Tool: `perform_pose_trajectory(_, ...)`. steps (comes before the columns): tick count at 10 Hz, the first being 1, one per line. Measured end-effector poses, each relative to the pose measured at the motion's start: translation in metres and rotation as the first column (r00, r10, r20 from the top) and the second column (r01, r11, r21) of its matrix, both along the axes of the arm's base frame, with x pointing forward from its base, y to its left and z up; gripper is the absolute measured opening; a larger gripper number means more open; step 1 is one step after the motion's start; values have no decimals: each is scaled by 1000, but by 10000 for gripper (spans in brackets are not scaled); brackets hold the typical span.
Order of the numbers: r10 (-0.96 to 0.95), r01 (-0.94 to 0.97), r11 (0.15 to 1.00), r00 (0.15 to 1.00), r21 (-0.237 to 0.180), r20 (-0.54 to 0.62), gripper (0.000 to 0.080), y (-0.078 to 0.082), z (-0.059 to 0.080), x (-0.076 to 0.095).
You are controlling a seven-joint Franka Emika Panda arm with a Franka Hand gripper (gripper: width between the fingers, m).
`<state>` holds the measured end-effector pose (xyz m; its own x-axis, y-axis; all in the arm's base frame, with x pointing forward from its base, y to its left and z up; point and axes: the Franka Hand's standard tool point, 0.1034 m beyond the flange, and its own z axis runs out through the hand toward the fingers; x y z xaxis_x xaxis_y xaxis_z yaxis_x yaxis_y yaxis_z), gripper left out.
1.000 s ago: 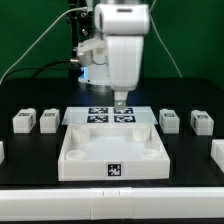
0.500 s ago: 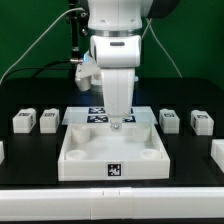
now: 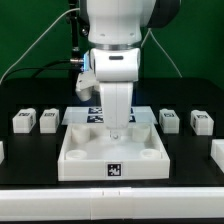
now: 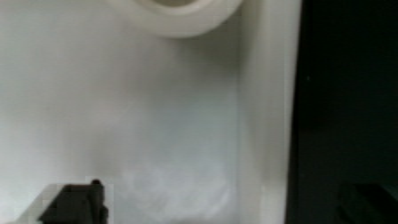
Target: Assemble one leg
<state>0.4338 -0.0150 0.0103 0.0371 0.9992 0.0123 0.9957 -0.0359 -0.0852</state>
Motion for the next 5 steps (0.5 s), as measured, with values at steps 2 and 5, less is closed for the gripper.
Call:
perform_pose_trajectory(2, -4, 4, 1000, 1000, 1, -4, 650, -1, -2, -2)
perform_pose_trajectory(5, -4, 4, 1000, 1000, 1, -5, 519, -1, -2, -2)
